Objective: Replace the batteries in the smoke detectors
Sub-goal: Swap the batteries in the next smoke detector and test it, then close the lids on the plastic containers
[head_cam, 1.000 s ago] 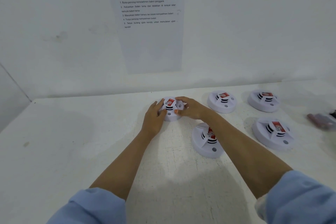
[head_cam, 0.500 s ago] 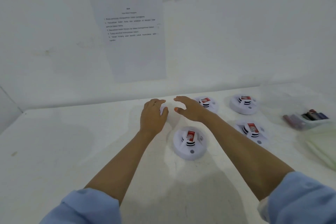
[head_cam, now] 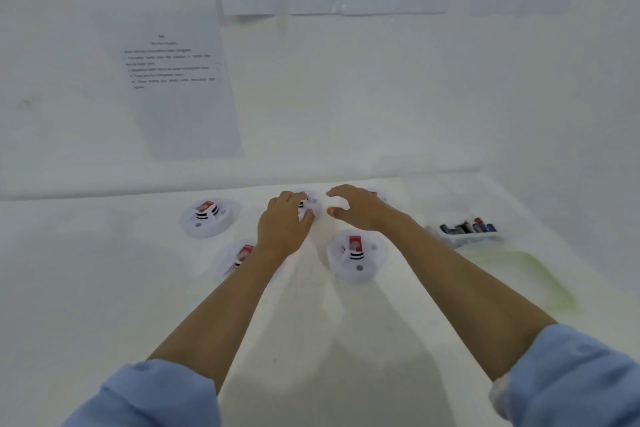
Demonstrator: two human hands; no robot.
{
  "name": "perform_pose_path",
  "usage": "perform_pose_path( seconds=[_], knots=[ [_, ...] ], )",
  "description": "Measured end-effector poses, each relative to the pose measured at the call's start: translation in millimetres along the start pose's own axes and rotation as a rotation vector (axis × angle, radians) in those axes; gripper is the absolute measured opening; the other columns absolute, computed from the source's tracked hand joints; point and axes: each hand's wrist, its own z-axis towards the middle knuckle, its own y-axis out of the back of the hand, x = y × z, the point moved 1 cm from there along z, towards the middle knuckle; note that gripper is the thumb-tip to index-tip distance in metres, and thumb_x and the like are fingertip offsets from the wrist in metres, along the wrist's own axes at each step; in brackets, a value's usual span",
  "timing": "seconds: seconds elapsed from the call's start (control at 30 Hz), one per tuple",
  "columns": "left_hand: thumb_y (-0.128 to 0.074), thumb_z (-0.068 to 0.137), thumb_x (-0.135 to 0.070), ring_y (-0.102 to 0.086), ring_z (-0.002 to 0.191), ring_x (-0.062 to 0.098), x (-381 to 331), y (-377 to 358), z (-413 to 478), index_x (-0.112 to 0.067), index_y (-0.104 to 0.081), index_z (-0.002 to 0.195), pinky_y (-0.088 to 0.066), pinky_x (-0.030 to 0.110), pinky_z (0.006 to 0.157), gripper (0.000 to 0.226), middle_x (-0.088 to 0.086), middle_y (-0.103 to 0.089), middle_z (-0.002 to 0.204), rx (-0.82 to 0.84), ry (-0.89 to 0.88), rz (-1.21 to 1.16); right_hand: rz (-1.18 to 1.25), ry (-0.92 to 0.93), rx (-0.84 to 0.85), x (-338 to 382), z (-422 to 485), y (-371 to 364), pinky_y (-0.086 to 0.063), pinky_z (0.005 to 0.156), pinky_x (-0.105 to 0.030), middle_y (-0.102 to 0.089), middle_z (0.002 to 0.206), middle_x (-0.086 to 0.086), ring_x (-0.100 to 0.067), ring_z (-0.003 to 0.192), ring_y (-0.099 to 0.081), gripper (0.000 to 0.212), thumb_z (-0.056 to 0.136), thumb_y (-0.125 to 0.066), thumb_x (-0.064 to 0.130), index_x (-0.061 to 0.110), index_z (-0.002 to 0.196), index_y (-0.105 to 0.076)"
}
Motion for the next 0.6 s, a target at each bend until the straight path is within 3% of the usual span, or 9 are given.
perform_pose_path(
  seconds=[0.2, 0.33, 0.37, 0.43, 0.53, 0.6],
  knots=[
    [-0.044, 0.095, -0.031, -0.045, 0.124, 0.02, -42.4, -20.4, 9.5, -0.018, -0.048, 0.132, -0.038, 0.031, 0.098, 0.04, 0.002, -0.05, 0.135, 0.054, -0.037, 0.069, 0.028, -0.047, -0.002, -36.1, -17.9, 25.6, -0.031, 0.106, -0.033, -0.043, 0.142, -0.005, -0.023, 0.129, -0.041, 0.045, 0.094, -0.05, 0.029, 0.01, 0.134, -0.044],
    [-0.045, 0.095, -0.031, -0.043, 0.125, 0.021, -65.2, -31.3, 17.5, -0.018, -0.046, 0.134, -0.04, 0.033, 0.094, 0.041, 0.002, -0.047, 0.137, 0.055, -0.051, 0.04, 0.017, -0.074, -0.033, -62.3, -15.2, 33.2, -0.043, 0.087, -0.037, -0.06, 0.104, -0.007, -0.028, 0.098, -0.055, 0.018, 0.09, -0.053, 0.027, 0.01, 0.094, -0.056],
    [-0.045, 0.095, -0.031, -0.043, 0.125, 0.021, -69.5, -34.9, 20.0, -0.018, -0.046, 0.134, -0.04, 0.034, 0.094, 0.041, 0.003, -0.046, 0.136, 0.059, -0.063, 0.041, 0.015, -0.063, -0.042, -66.8, -15.5, 35.9, -0.046, 0.084, -0.041, -0.062, 0.099, -0.007, -0.029, 0.093, -0.056, 0.019, 0.089, -0.053, 0.025, 0.006, 0.091, -0.057],
    [-0.044, 0.095, -0.031, -0.043, 0.124, 0.021, -77.2, -42.3, 23.4, -0.018, -0.045, 0.134, -0.041, 0.034, 0.093, 0.041, 0.003, -0.047, 0.136, 0.063, -0.069, 0.043, 0.023, -0.037, -0.048, -71.8, -23.1, 41.4, -0.045, 0.088, -0.045, -0.064, 0.102, -0.012, -0.032, 0.098, -0.057, 0.021, 0.09, -0.051, 0.018, 0.001, 0.097, -0.06],
    [-0.044, 0.095, -0.03, -0.044, 0.123, 0.02, -91.4, -52.6, 22.8, -0.019, -0.045, 0.134, -0.041, 0.031, 0.091, 0.04, 0.002, -0.047, 0.135, 0.061, -0.061, 0.038, 0.023, -0.018, -0.055, -85.4, -35.4, 49.5, -0.037, 0.094, -0.033, -0.056, 0.125, -0.015, -0.03, 0.116, -0.05, 0.032, 0.095, -0.049, 0.018, -0.002, 0.119, -0.054],
    [-0.044, 0.095, -0.029, -0.046, 0.12, 0.019, -104.4, -59.4, 18.7, -0.019, -0.046, 0.133, -0.04, 0.028, 0.088, 0.039, 0.002, -0.049, 0.133, 0.067, -0.065, 0.023, 0.035, -0.007, -0.067, -99.7, -41.8, 55.3, -0.033, 0.099, -0.026, -0.046, 0.139, -0.007, -0.023, 0.126, -0.044, 0.04, 0.095, -0.049, 0.025, 0.008, 0.131, -0.047]
  ],
)
